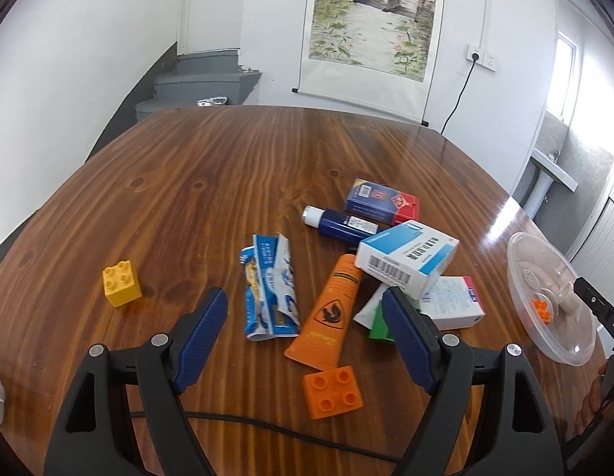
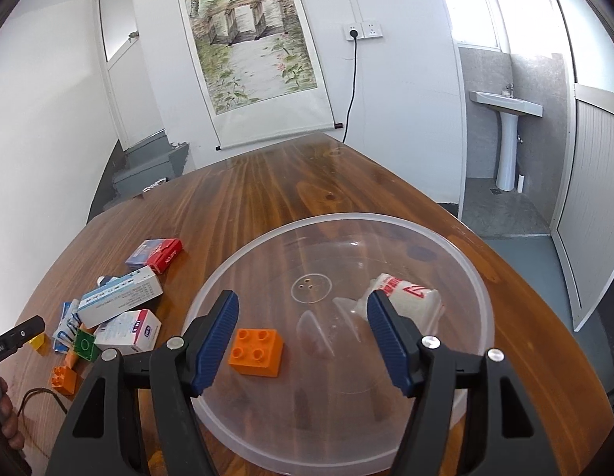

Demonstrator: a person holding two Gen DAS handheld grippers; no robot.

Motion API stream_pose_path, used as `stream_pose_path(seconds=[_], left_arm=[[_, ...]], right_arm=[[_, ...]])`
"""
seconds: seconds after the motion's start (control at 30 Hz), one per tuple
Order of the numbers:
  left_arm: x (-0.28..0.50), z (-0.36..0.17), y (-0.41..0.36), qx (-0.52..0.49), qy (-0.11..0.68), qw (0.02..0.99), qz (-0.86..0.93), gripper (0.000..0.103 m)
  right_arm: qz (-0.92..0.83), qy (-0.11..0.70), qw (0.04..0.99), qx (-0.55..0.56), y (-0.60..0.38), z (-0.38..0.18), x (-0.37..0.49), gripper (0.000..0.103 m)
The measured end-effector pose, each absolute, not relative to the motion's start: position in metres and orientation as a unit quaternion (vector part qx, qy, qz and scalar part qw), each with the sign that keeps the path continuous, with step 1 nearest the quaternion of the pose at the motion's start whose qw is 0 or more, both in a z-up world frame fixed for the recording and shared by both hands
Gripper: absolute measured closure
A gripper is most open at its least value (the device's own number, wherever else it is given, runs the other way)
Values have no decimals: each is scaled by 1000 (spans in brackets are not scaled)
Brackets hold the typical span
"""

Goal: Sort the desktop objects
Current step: 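Move both tools away from the bowl back toward the items on the table, then close the left tool on the yellow toy brick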

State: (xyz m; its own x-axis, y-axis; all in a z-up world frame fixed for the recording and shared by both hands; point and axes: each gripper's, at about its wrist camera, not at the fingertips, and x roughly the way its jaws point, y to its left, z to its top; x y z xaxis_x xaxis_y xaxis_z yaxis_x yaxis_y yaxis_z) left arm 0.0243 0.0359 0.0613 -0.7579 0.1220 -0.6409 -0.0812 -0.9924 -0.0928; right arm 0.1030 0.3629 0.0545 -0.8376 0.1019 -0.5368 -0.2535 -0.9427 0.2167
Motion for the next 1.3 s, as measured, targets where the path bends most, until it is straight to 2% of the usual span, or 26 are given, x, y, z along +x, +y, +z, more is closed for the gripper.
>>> stream_pose_path(seconds=[0.8, 1.3], left_arm=[[-13, 40, -73, -378, -21, -98, 920, 20], [-42, 13, -89, -414, -20, -124, 901, 20]], right_arm=[[954, 65, -14, -292, 265, 71, 69, 28], [946, 40, -42, -318, 237, 59, 55, 28]])
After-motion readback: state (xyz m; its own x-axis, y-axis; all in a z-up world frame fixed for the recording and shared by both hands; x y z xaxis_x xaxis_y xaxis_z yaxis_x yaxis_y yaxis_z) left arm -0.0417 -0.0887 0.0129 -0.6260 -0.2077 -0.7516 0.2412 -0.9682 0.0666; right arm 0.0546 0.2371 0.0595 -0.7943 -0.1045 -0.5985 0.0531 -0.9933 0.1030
